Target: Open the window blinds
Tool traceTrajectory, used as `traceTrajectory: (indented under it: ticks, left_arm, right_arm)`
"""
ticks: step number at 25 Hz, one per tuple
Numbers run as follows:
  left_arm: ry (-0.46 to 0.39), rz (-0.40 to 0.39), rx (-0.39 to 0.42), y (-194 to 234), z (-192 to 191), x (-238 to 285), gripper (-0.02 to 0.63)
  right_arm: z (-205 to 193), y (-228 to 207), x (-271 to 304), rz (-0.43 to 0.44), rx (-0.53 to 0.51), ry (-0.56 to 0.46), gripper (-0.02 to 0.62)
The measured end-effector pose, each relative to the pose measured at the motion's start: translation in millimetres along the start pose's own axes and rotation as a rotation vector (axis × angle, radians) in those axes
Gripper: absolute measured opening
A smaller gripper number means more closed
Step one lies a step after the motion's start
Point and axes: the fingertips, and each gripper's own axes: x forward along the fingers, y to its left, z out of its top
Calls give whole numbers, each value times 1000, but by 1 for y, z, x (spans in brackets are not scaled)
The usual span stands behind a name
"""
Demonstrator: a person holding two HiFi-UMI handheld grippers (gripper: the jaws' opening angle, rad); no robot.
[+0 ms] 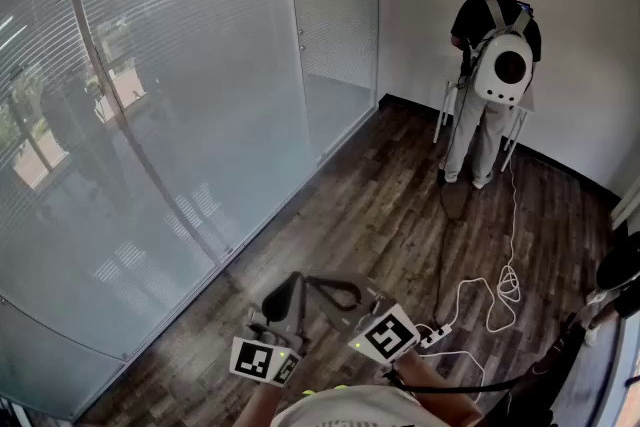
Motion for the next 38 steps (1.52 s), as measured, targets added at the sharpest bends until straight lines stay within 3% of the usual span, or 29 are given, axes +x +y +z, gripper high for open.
traceTrajectory:
  ticks: [4, 11, 24, 35, 38]
  left_arm:
    - [-1, -6, 0, 2, 0, 5, -11]
    - [-11, -23, -6, 1, 0, 12, -11]
    - [-15, -16, -51, 25, -30, -21, -11]
    - [-13, -69, -44, 49, -7, -47, -9]
    - [-13, -61, -59, 66, -14, -39, -9]
  right_arm:
    - [-1, -5, 2, -3, 3, 6, 3]
    - [5, -14, 1, -15, 30, -68, 3]
    - [-31, 20, 22, 36, -28, 78, 3]
    - [-10, 48, 50, 27, -18, 67, 5]
    - [-20, 40, 65, 28, -18, 86, 5]
